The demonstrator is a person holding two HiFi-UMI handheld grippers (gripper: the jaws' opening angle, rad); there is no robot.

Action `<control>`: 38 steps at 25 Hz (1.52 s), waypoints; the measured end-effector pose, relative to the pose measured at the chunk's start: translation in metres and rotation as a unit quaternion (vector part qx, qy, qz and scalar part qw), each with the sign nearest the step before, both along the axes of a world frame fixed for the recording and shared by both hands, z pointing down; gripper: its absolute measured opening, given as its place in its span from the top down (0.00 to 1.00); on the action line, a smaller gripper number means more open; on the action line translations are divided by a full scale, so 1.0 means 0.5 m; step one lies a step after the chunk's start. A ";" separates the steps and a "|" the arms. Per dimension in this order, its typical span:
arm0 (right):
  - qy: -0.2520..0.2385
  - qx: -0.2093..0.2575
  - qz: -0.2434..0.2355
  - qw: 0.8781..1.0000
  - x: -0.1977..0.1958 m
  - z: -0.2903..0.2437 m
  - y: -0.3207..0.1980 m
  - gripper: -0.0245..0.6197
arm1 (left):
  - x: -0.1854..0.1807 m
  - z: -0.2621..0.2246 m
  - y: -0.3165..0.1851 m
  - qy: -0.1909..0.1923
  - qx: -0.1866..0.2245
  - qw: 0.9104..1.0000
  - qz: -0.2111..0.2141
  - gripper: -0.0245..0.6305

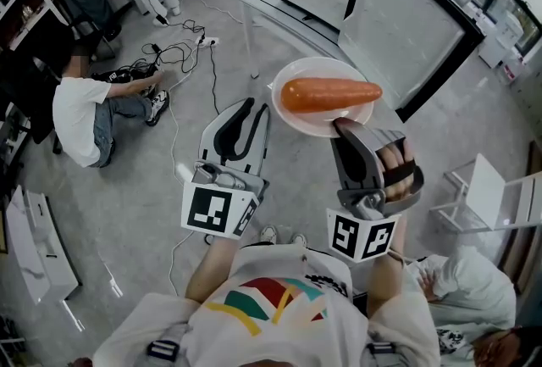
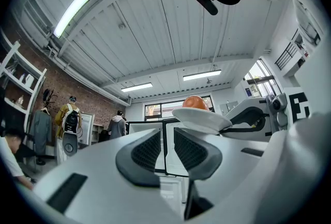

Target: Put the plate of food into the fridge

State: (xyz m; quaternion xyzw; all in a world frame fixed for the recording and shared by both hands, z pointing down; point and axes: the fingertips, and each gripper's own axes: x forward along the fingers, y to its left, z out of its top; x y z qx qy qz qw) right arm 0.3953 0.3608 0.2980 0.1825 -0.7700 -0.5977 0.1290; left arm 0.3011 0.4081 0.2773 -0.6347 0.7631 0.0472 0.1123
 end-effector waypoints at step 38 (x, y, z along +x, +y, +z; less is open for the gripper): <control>0.021 -0.004 0.034 0.999 -0.114 0.017 0.008 0.92 | -0.128 0.010 0.012 0.005 0.001 1.000 0.030 0.83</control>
